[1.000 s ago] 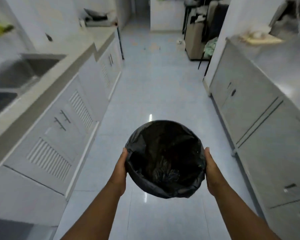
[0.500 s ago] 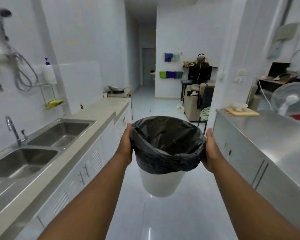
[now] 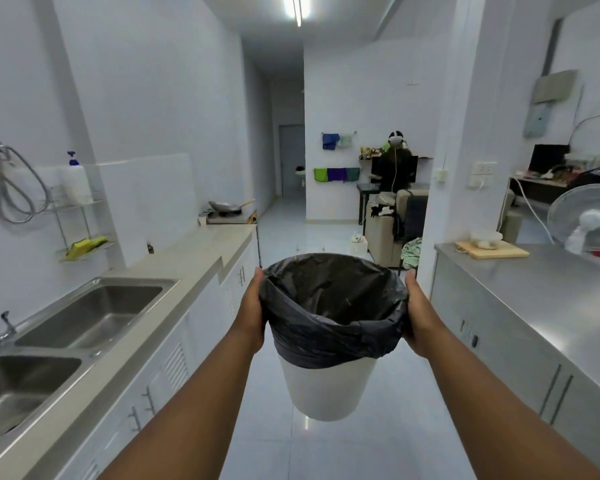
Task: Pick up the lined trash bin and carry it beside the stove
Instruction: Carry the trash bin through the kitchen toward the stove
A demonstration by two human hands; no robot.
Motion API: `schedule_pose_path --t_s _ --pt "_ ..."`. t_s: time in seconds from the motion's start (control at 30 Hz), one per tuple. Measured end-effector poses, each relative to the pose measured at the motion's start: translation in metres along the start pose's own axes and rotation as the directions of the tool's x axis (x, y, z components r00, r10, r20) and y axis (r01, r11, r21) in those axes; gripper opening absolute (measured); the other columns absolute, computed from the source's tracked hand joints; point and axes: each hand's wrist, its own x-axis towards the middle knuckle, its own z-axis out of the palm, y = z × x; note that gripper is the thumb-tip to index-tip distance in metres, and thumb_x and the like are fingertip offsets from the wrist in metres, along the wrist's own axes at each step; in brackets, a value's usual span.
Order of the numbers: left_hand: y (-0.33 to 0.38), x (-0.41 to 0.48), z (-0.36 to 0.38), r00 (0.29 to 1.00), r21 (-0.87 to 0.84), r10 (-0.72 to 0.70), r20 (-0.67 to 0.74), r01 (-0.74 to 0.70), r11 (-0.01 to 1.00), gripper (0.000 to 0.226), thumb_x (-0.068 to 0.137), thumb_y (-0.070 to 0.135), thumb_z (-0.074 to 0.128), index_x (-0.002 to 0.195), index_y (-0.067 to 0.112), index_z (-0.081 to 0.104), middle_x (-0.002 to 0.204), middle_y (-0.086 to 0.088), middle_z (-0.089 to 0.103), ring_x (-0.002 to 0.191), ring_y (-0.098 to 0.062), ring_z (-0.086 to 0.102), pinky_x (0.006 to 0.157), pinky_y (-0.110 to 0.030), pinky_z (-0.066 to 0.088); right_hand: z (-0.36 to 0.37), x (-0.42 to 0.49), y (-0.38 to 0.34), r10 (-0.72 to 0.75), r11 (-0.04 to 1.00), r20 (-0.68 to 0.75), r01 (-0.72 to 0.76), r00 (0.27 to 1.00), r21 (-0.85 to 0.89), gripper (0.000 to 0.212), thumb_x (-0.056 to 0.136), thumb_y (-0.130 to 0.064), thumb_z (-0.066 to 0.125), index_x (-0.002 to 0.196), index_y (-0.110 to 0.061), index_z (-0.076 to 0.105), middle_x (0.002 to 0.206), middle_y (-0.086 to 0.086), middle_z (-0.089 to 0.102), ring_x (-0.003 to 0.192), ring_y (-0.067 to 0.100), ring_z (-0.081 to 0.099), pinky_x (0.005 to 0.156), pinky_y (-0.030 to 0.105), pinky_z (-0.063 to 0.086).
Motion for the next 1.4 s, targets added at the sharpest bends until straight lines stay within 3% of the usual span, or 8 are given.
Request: schedule_pose_path --t_s 0.4,0.53,0.7,0.87,1.03,1.2,1.3,1.4 --pt "-0.031 0.209 0.038 0.995 -0.039 0.01 -0.095 -0.014 0.999 0.071 0.09 0.069 0.042 0.139 0.019 0.058 0.144 -0.009 0.057 0.133 -0.027 0.052 0.118 -0.047 0.033 -0.042 0.219 -0.025 0.046 0.996 0.057 -0.042 0.997 -0.08 0.078 0.089 -0.076 0.022 0.146 -0.028 0.046 0.152 0.009 0.048 0.142 0.032 0.039 0.119 0.054 0.026" --pt "-0.041 0.288 0.032 0.995 -0.08 0.035 -0.099 -0.043 0.996 0.076 0.084 0.071 0.05 0.138 0.018 0.06 0.141 -0.008 0.061 0.13 -0.025 0.056 0.117 -0.046 0.036 -0.04 0.301 -0.026 0.047 0.995 0.078 -0.04 0.996 -0.088 0.079 0.086 -0.078 0.024 0.144 -0.03 0.048 0.152 0.008 0.049 0.142 0.032 0.04 0.119 0.055 0.026" --pt "-0.049 0.403 0.01 0.996 -0.096 0.045 -0.083 -0.052 0.994 0.066 0.093 0.063 0.045 0.14 0.018 0.058 0.141 -0.006 0.06 0.13 -0.025 0.054 0.115 -0.044 0.038 -0.023 0.412 -0.027 0.019 0.996 0.065 -0.013 0.998 -0.089 0.073 0.088 -0.076 0.026 0.139 -0.031 0.053 0.147 0.006 0.053 0.136 0.031 0.048 0.117 0.053 0.031" --pt "-0.043 0.526 -0.004 0.998 -0.099 -0.002 -0.069 -0.005 0.995 0.056 0.096 0.059 0.044 0.131 0.02 0.064 0.136 -0.005 0.063 0.127 -0.023 0.056 0.11 -0.04 0.041 -0.007 0.526 -0.035 0.022 0.995 0.048 -0.018 0.999 -0.096 0.075 0.087 -0.077 0.025 0.143 -0.033 0.05 0.148 0.004 0.053 0.134 0.029 0.049 0.115 0.054 0.033" --pt "-0.04 0.645 -0.003 0.999 -0.046 -0.018 -0.042 0.016 0.999 0.046 0.099 0.057 0.037 0.117 0.027 0.068 0.126 -0.001 0.067 0.122 -0.022 0.057 0.103 -0.037 0.042 0.002 0.636 -0.046 0.013 0.999 0.05 -0.011 0.999 -0.049 0.069 0.092 -0.07 0.024 0.143 -0.032 0.049 0.148 0.003 0.052 0.135 0.026 0.049 0.109 0.044 0.04" --pt "-0.063 0.775 -0.006 0.999 -0.01 -0.032 -0.026 0.031 0.999 0.064 0.095 0.063 0.038 0.137 0.02 0.06 0.137 -0.003 0.063 0.128 -0.021 0.056 0.107 -0.039 0.042 -0.011 0.767 -0.041 0.05 0.997 0.012 -0.049 0.999 -0.062 0.068 0.093 -0.07 0.024 0.142 -0.03 0.05 0.148 0.006 0.053 0.136 0.028 0.047 0.117 0.049 0.031" --pt "-0.075 0.854 0.001 0.999 0.002 -0.016 -0.035 0.016 1.0 0.07 0.092 0.067 0.041 0.141 0.02 0.058 0.142 -0.004 0.061 0.132 -0.023 0.053 0.116 -0.046 0.036 -0.022 0.856 -0.046 0.062 0.995 0.012 -0.061 0.998 -0.082 0.07 0.091 -0.072 0.026 0.14 -0.029 0.052 0.147 0.005 0.054 0.136 0.028 0.048 0.118 0.05 0.03" --pt "-0.081 0.91 0.004 0.997 -0.02 -0.022 -0.077 0.021 1.0 0.07 0.092 0.066 0.041 0.141 0.019 0.057 0.142 -0.005 0.061 0.132 -0.024 0.053 0.116 -0.047 0.036 -0.025 0.914 -0.055 0.064 0.994 0.038 -0.061 0.997 -0.088 0.069 0.092 -0.07 0.024 0.141 -0.029 0.051 0.141 0.001 0.055 0.137 0.028 0.046 0.118 0.05 0.029"
